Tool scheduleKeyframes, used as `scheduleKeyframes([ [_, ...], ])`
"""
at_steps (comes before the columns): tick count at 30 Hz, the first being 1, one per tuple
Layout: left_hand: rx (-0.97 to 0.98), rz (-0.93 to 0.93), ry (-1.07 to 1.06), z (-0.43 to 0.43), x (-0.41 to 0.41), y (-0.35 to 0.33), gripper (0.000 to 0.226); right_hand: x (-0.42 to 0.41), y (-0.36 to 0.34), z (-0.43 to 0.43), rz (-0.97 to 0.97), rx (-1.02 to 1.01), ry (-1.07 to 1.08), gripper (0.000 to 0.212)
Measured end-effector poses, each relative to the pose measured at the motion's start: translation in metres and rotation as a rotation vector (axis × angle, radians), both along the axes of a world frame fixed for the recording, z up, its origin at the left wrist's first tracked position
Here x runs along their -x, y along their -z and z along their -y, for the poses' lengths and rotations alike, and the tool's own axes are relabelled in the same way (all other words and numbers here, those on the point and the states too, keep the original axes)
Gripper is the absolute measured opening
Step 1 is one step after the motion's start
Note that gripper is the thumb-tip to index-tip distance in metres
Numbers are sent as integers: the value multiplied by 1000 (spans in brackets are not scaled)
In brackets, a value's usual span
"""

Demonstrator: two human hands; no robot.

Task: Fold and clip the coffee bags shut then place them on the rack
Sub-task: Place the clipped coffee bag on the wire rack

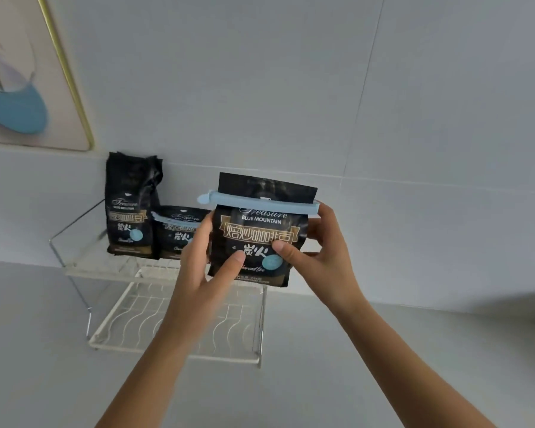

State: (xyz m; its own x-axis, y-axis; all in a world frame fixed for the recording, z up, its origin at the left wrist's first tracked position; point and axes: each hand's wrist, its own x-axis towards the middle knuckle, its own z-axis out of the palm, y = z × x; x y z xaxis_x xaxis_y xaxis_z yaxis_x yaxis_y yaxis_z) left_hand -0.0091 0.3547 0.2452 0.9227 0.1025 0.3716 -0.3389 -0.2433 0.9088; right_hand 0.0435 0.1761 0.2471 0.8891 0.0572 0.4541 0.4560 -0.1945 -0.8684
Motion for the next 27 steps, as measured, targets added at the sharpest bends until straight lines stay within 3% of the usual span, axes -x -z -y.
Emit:
scheduleKeyframes([
  [8,68,-240,108,-74,-61,5,48,-80,-10,-53,-156,475,-19,67],
  [12,63,-272,136,-82,-90,13,51,-110,-8,-59,-112,660,94,66],
  [18,90,-388,235,-73,-127,35,33,-135,14,-46,-127,773,187,62],
  [22,101,-464,243,-63,-135,57,53,-144,33,-38,-109,796,241,43],
  [27,111,-476,222,-60,-142,59,51,-150,38,-46,-68,724,249,31],
])
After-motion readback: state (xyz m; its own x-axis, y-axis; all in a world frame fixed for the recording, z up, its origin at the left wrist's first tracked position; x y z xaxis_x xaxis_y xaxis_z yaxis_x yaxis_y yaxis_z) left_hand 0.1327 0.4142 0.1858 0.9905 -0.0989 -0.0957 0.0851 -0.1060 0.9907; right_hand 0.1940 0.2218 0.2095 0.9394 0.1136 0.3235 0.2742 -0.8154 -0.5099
